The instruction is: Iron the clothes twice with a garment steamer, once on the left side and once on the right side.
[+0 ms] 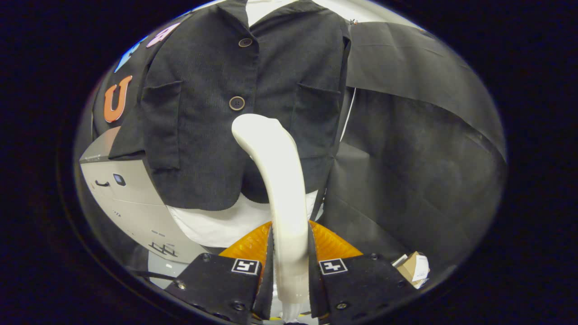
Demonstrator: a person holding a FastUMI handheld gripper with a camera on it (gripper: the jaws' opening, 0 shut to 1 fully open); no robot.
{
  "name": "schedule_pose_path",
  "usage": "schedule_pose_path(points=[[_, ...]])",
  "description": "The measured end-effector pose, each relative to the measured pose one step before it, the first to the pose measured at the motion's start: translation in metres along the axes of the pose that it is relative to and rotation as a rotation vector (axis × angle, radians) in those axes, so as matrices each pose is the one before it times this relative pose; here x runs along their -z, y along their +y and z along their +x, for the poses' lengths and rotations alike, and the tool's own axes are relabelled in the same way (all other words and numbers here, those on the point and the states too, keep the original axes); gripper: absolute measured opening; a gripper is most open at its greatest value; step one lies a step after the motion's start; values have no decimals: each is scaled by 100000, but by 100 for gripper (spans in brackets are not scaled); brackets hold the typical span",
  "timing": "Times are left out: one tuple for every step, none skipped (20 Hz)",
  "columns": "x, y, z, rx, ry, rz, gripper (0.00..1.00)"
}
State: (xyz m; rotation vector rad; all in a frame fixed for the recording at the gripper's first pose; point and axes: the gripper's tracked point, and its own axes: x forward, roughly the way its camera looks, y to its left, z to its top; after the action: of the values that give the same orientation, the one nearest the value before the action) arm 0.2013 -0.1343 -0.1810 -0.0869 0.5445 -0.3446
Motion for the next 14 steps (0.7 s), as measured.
schedule_pose_path(points=[[14,-2,-183,208,12,219,35],[42,-112,-236,166,-293,471,35],[78,59,-256,-14,-148,208,35],[127,9,-459,-220,-215,196,35],[128,-17,-467,-61,-43,-134,35],[149,30,-579,221,43,461,35],[106,59,-738,-2,-108,427,35],[107,246,-668,-401,-402,477,35],[152,245,-804,-338,298,576,35],[267,389,-931,-820,14,756,35],[-41,465,-883,-1081,-743,360,35],[8,339,-945,-668,-982,-446,35],[17,355,-975,-612,-898,-440,35],[21,542,-1060,-1164,-716,78,35]])
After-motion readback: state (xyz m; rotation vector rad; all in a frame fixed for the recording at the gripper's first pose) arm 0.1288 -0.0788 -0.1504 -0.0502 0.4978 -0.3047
